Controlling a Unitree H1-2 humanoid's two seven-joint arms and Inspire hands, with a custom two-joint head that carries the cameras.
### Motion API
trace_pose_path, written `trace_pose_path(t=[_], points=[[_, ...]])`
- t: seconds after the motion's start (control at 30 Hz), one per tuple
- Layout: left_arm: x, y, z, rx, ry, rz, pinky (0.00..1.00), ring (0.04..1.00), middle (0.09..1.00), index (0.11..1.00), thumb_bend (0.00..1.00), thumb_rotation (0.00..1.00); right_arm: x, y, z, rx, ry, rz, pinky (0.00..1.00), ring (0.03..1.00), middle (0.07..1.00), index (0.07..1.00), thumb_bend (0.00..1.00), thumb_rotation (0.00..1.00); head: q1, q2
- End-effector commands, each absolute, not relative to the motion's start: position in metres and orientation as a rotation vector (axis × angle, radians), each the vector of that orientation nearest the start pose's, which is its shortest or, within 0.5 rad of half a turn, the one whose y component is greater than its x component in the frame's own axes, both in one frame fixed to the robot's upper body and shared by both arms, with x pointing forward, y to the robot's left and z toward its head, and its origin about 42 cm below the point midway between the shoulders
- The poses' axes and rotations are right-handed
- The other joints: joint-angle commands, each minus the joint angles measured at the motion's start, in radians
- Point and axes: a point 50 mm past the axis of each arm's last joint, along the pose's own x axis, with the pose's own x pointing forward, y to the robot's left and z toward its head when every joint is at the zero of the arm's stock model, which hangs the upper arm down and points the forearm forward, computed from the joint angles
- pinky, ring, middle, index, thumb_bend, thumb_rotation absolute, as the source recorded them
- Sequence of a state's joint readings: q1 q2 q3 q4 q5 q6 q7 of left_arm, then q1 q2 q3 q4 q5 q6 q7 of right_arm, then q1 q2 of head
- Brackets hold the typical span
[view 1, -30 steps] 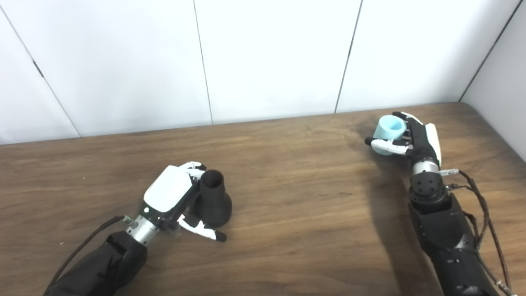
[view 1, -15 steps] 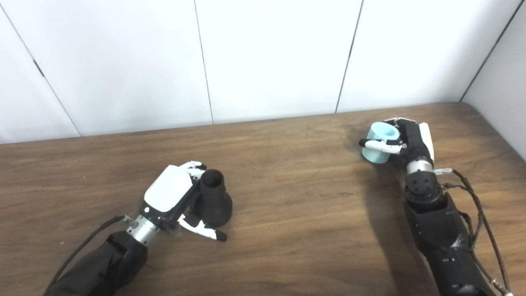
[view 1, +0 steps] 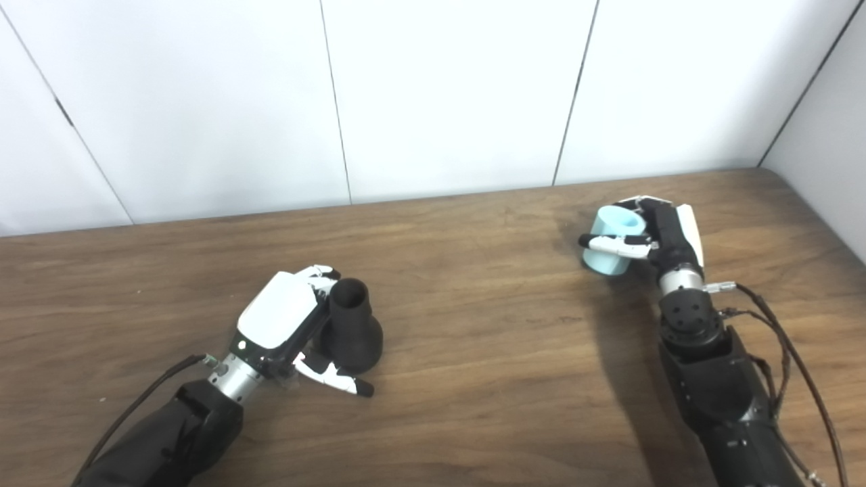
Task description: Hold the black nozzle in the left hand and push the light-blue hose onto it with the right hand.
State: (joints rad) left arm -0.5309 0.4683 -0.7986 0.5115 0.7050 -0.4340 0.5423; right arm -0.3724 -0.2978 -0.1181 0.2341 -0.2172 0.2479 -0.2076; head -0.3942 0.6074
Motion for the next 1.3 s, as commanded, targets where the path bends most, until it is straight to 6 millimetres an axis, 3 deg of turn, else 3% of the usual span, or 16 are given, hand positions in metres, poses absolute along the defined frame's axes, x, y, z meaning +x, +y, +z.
trace_pose_path(t=[0.0, 0.33, 0.6, 0.9, 1.27], points=[[0.287, 0.173, 0.013, 0.93, -0.476, -0.647, 0.76, 0.49, 0.486, 0.478, 0.52, 0.0, 0.407, -0.325, 0.237, -0.467, -0.192, -0.34, 0.34, 0.417, 0.491, 0.496, 0.52, 0.0, 0.004, 0.0], [0.286, 0.166, 0.005, 0.886, -0.385, -0.648, 0.74, 0.498, 0.482, 0.482, 0.52, 0.0, 0.384, -0.28, 0.301, -0.5, -0.386, -0.238, 0.33, 0.412, 0.481, 0.516, 0.52, 0.0, 0.023, -0.001], [0.286, 0.158, 0.006, 0.881, -0.389, -0.66, 0.75, 0.495, 0.473, 0.491, 0.52, 0.0, 0.368, -0.257, 0.33, -0.491, -0.475, -0.143, 0.33, 0.429, 0.473, 0.504, 0.52, 0.0, 0.049, -0.001], [0.285, 0.144, 0.004, 0.874, -0.387, -0.679, 0.76, 0.504, 0.485, 0.479, 0.52, 0.0, 0.356, -0.239, 0.339, -0.444, -0.579, -0.04, 0.36, 0.451, 0.484, 0.484, 0.52, 0.0, 0.165, -0.01], [0.281, 0.13, -0.005, 0.878, -0.393, -0.683, 0.76, 0.5, 0.477, 0.488, 0.52, 0.0, 0.352, -0.204, 0.336, -0.384, -0.613, 0.081, 0.33, 0.425, 0.472, 0.512, 0.52, 0.0, 0.2, -0.005]])
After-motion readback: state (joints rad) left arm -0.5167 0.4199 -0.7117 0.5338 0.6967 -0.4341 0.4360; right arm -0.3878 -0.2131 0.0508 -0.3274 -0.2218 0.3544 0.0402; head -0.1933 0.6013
